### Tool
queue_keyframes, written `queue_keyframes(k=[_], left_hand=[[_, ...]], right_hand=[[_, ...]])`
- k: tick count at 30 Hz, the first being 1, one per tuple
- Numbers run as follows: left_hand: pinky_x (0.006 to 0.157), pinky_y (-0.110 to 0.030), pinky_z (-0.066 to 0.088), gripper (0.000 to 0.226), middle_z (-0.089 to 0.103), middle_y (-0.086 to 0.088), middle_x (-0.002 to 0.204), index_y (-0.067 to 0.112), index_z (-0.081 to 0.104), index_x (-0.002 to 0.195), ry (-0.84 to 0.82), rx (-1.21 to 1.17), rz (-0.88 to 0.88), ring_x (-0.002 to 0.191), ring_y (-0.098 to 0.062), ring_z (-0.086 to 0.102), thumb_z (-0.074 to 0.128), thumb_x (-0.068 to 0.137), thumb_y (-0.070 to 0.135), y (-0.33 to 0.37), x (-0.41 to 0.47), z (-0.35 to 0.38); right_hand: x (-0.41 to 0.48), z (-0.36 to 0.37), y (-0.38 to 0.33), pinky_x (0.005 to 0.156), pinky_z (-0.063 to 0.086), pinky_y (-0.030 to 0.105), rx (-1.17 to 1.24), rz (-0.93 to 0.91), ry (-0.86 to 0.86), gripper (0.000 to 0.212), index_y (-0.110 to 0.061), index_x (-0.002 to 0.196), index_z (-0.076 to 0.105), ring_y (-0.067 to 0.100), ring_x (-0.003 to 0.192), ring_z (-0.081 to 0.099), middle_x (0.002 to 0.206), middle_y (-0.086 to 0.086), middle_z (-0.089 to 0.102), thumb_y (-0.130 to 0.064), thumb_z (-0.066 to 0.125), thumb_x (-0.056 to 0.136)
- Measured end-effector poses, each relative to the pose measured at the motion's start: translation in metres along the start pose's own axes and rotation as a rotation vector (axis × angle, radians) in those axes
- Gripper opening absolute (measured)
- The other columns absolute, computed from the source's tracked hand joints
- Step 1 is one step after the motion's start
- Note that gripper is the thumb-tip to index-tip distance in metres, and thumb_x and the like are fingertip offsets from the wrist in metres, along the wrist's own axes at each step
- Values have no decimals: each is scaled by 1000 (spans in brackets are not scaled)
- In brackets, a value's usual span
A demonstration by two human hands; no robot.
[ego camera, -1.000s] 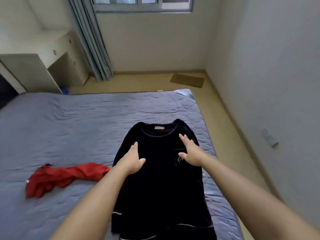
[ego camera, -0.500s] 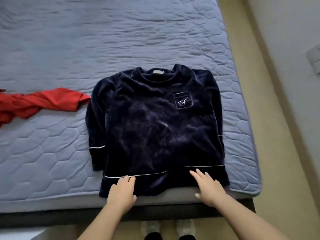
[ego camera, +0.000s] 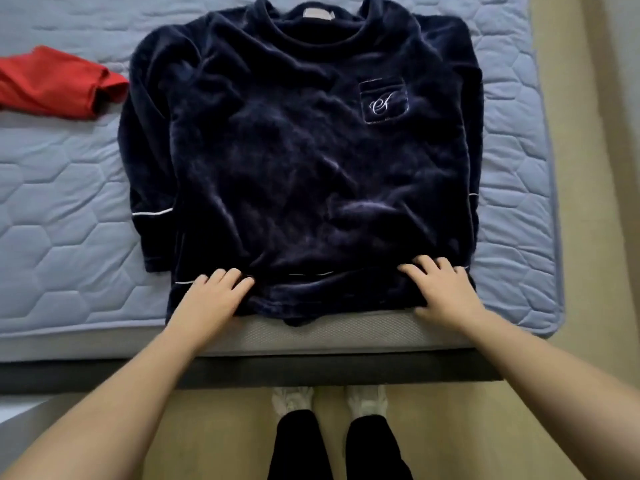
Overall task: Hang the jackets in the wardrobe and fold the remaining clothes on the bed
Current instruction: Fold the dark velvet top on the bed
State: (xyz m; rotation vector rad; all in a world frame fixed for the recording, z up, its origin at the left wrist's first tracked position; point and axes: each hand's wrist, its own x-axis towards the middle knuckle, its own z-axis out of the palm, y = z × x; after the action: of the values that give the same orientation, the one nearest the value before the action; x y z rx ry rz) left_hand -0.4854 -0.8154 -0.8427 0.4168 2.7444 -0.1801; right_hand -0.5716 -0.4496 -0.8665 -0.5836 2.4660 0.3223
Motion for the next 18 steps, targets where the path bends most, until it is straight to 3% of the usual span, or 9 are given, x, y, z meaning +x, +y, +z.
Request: queue_keyframes(k=[2, 5, 8, 10, 12, 14, 16, 18], left_hand=[[56, -41, 46, 61, 63, -20, 92, 0, 69, 101, 18, 30, -34, 75, -36, 61, 85, 42, -3, -10, -5, -6], [56, -42, 42, 54, 60, -24, 88, -2, 67, 97, 43, 29, -162, 74, -39, 59, 79, 46, -11, -13, -8, -10], [51, -38, 39, 39, 57, -19, 77, 1, 65, 88, -40, 50, -179, 67, -36, 55, 77, 52, -11, -9, -11, -15], [54, -38, 39, 31, 58, -12, 87, 8, 62, 96, -141, 56, -143, 78, -33, 56, 70, 68, -3, -13, -19, -29], [61, -33, 38, 30, 53, 0, 105, 21, 51, 111, -287, 84, -89, 95, -24, 53, 55, 84, 9, -24, -34, -43], [68, -29, 38, 36, 49, 6, 113, 29, 44, 119, -416, 68, 7, 104, -17, 51, 47, 85, 17, -30, -49, -56], [76, -30, 41, 43, 46, 4, 119, 27, 40, 125, -550, 22, 78, 110, -18, 48, 47, 83, 20, -25, -59, -63], [88, -33, 43, 47, 41, 0, 128, 24, 38, 131, -787, -28, 66, 117, -20, 45, 50, 85, 24, -13, -65, -62]], right_hand=[[-5, -12, 13, 80, 40, 39, -15, 2, 70, 70, -22, 135, 43, 28, 112, 46, 132, 4, 43, -22, 70, 71], [-14, -13, 18, 62, 43, 40, -62, 51, 242, 43, -6, 103, 62, 36, 88, 58, 100, 16, 58, 3, 73, 63], [-24, -12, 15, 76, 40, 38, -56, 113, 96, 28, -14, 113, 52, 29, 102, 53, 108, 7, 54, -7, 52, 86], [-39, -19, 23, 81, 37, 33, -85, 85, 32, 26, -20, 116, 48, 24, 109, 51, 113, 2, 52, -14, 41, 92], [-65, -29, 35, 78, 36, 30, -88, 53, 0, 25, -22, 115, 48, 21, 109, 50, 112, -1, 52, -14, 42, 92], [-89, -33, 45, 77, 36, 30, -52, 54, -20, 29, -23, 114, 49, 20, 110, 50, 111, -2, 51, -11, 46, 88], [-105, -33, 45, 82, 37, 31, -50, 53, -148, 36, -24, 120, 46, 20, 115, 47, 118, -2, 49, -10, 47, 87], [-111, -28, 40, 89, 38, 34, -68, 23, -334, 45, -24, 130, 39, 22, 122, 43, 127, 1, 44, -10, 49, 87]])
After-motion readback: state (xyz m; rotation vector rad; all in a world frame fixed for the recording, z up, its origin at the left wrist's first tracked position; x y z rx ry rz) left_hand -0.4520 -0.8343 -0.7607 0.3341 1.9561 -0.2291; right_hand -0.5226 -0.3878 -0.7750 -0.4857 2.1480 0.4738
